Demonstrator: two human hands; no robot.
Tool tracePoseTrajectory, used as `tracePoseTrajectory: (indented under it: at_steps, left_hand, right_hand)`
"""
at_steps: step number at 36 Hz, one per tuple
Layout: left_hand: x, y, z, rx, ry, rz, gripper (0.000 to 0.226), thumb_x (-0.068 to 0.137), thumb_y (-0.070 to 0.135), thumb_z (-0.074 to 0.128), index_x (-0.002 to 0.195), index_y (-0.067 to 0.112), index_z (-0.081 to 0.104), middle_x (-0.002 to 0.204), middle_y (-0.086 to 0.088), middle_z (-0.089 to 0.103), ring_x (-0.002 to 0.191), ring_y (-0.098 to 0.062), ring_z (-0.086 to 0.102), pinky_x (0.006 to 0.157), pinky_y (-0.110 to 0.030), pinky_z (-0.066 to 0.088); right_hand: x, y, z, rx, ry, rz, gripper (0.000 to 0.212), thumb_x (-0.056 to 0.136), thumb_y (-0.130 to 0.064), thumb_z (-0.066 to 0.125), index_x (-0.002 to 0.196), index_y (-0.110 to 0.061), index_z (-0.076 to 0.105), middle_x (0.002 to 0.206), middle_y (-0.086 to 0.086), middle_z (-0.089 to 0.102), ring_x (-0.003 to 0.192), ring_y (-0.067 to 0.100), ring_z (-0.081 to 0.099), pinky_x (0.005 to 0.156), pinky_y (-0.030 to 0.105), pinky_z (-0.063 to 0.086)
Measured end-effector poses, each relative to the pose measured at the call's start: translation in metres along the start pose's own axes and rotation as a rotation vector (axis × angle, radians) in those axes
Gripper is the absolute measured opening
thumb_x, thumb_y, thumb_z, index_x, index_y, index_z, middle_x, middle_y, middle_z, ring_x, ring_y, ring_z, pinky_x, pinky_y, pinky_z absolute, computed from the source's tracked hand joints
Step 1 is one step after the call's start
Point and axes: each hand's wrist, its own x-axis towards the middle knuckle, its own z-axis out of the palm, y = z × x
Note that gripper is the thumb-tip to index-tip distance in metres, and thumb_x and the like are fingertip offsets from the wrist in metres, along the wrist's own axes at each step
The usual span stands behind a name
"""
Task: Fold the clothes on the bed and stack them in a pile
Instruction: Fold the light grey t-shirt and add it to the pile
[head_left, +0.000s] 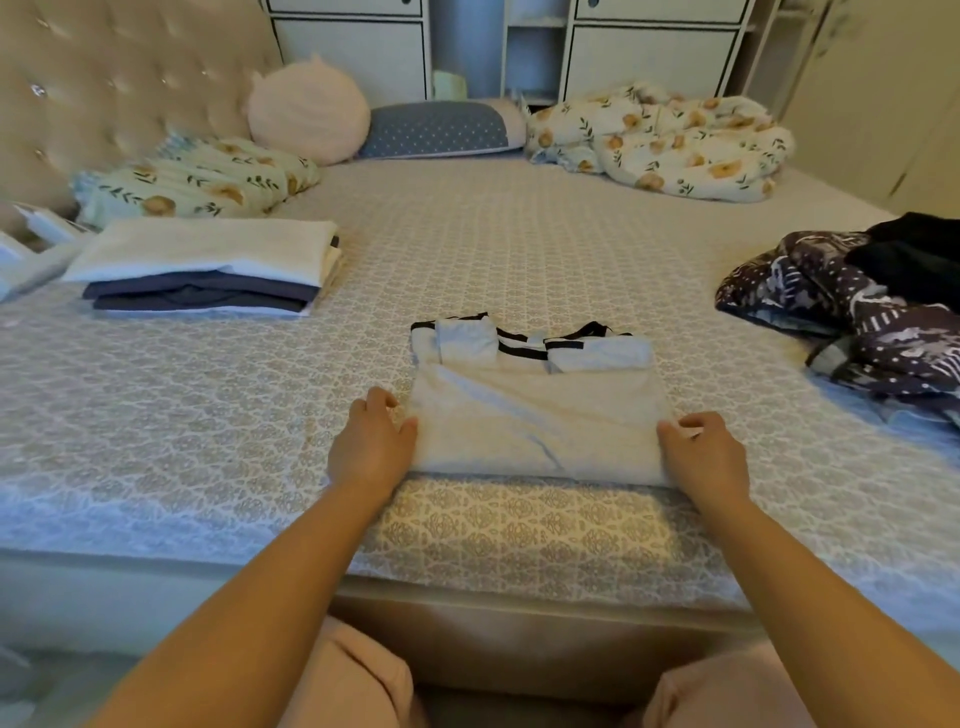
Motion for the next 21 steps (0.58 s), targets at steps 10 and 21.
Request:
tracePoseTrajectory:
  at_steps: [10,21]
  left_hand:
    - [0.005,0.016,-0.004,-0.027,-0.096,-0.08,0.03,0.094,0.046,0.047,0.079,0.02,0.054,0.08,-0.002,0.06,0.066,-0.017,0.053,0.053,-0.026,0.034]
    - [-0.018,-0.003,-0.002,-0.277,0.054,-0.056,0.032,0.097,0.027,0.048,0.069,0.011,0.043,0.061,-0.004,0.047,0.053,-0.016,0.04,0.048,-0.028,0.029]
  right_hand:
    - [-0.012,-0.008,0.009,-0.036,-0.002,-0.121,0.031,0.092,-0.03,0.055,0.067,-0.013,0.045,0.063,0.001,0.041,0.054,0.015,0.039,0.047,0.027,0.022]
    - [-0.015,-0.004,-0.005,0.007,-0.173,-0.027,0.035,0.099,-0.028,0.043,0.068,-0.013,0.042,0.069,0.006,0.042,0.059,0.018,0.039,0.05,0.03,0.025]
